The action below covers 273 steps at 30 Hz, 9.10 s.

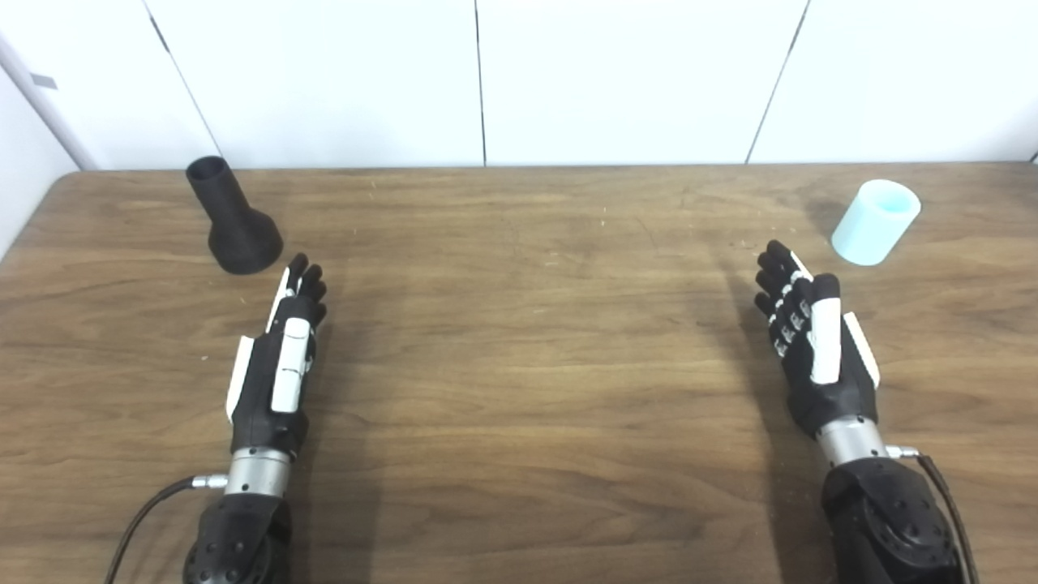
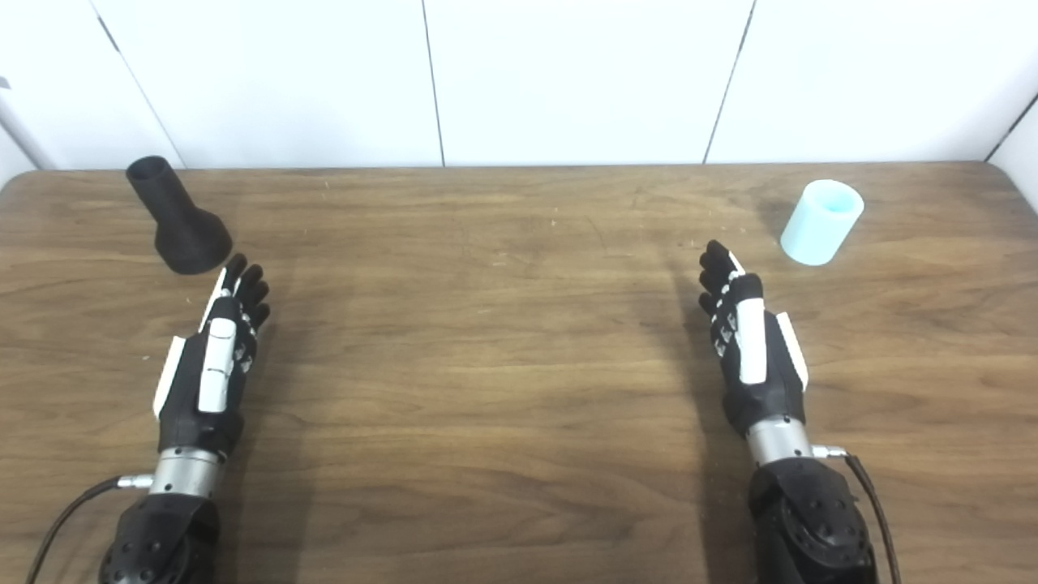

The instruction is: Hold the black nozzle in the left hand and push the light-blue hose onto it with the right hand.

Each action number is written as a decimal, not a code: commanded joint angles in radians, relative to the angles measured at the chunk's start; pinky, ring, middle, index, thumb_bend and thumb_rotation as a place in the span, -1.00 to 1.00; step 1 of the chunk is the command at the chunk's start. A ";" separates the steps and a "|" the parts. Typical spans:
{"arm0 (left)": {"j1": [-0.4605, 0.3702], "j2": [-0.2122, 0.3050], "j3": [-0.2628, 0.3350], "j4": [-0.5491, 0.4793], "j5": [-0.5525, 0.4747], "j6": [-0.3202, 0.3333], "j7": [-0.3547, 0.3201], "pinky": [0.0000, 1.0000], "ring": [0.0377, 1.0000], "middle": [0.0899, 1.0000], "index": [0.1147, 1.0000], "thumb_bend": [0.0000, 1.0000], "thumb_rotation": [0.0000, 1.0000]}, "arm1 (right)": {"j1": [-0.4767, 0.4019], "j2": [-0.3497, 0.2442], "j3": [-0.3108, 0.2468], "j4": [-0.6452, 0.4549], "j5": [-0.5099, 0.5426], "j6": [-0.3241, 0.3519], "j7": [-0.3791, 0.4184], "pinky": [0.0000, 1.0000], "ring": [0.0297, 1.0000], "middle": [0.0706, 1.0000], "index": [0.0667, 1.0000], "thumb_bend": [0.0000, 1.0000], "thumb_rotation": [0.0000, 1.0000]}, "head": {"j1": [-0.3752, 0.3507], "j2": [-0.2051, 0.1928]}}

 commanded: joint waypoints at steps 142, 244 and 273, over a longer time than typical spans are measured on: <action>-0.594 0.436 -0.185 0.624 0.550 0.237 0.111 1.00 0.96 0.76 0.60 1.00 -0.38 | -0.055 -0.094 -0.030 0.305 -0.015 -0.301 0.107 0.78 0.76 0.56 0.80 0.18 1.00 | 0.234 -0.203; -0.136 0.192 -0.611 -0.064 0.811 0.135 -0.192 1.00 0.53 -0.14 -0.15 0.05 -1.00 | -0.063 -0.130 -0.044 -0.253 -0.096 0.175 0.011 0.65 0.74 0.64 0.68 0.07 0.17 | -0.222 0.020; -0.102 0.244 -0.522 0.023 0.724 -0.036 -0.144 1.00 0.46 -0.17 -0.12 0.04 -1.00 | -0.529 -0.616 0.236 0.165 -0.862 0.261 0.186 0.74 0.81 0.72 0.56 0.57 -0.70 | -0.492 -0.035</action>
